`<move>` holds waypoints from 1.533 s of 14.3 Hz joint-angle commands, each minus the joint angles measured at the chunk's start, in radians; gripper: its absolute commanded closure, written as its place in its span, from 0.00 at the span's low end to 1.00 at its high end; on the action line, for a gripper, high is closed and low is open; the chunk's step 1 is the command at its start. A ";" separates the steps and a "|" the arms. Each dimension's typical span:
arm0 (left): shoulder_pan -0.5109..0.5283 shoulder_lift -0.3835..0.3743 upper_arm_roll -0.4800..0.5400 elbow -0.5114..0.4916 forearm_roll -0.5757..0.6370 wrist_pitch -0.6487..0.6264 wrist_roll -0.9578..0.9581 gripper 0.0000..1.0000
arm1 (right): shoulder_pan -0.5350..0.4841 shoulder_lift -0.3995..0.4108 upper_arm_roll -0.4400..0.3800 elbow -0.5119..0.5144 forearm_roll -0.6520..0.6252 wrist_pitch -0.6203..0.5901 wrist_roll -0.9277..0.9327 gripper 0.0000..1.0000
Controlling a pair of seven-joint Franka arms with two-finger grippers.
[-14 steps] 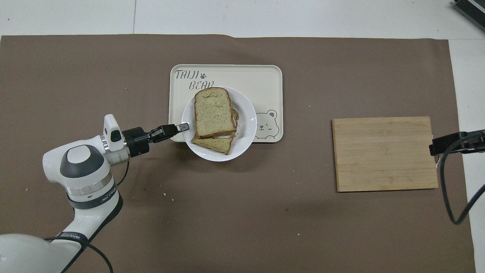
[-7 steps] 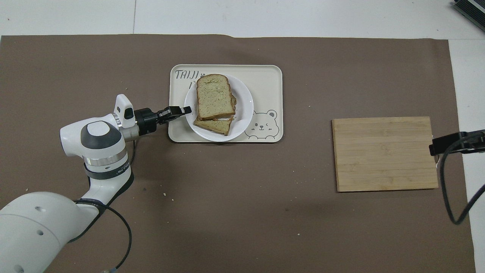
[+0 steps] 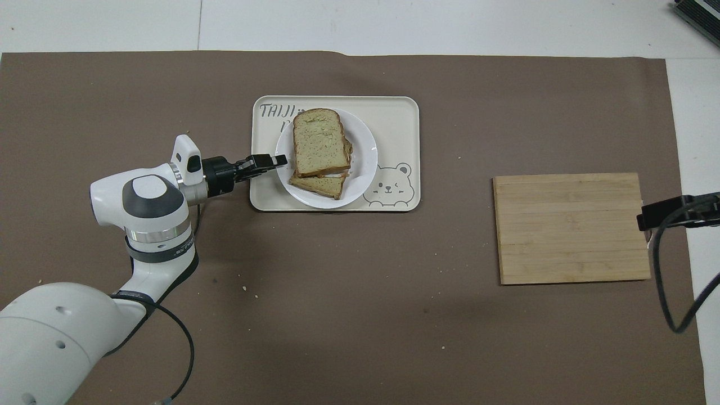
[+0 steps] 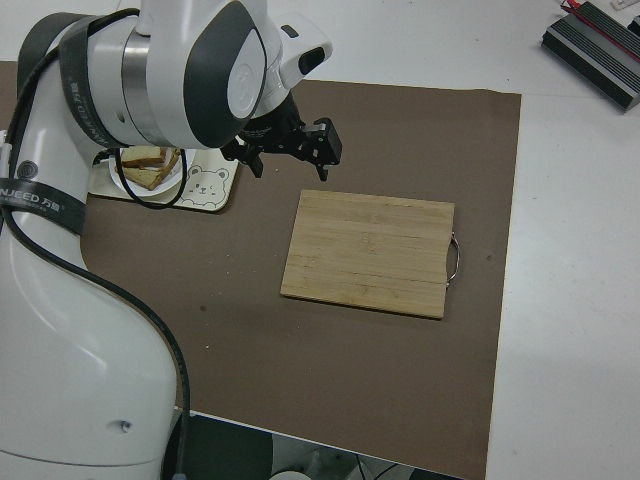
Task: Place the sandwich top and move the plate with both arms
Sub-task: 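Open the left gripper and withdraw it from the plate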
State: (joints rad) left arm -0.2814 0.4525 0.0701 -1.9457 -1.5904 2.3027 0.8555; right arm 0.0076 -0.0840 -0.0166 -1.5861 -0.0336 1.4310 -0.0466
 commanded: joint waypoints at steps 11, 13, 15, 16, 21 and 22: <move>0.005 -0.351 0.141 0.200 1.209 -0.288 -0.359 0.00 | -0.009 -0.006 0.004 0.003 -0.009 -0.004 -0.025 0.00; 0.005 -0.359 0.178 0.316 1.341 -0.435 -0.357 0.00 | -0.009 -0.006 0.004 0.003 -0.009 -0.004 -0.025 0.00; 0.005 -0.363 0.201 0.410 1.449 -0.541 -0.359 0.00 | -0.009 -0.006 0.004 0.003 -0.009 -0.004 -0.025 0.00; 0.005 -0.379 0.220 0.431 1.461 -0.580 -0.359 0.00 | -0.008 -0.006 0.004 0.003 -0.009 -0.004 -0.025 0.00; 0.001 -0.518 0.228 0.444 1.615 -0.733 -0.498 0.00 | -0.009 -0.006 0.004 0.003 -0.009 -0.004 -0.027 0.00; 0.001 -0.532 0.227 0.441 1.613 -0.753 -0.503 0.00 | -0.009 -0.006 0.003 0.003 -0.009 -0.004 -0.025 0.00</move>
State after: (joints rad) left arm -0.2710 -0.0383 0.3040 -1.5010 -0.0199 1.5974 0.4029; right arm 0.0076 -0.0840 -0.0166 -1.5861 -0.0336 1.4310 -0.0466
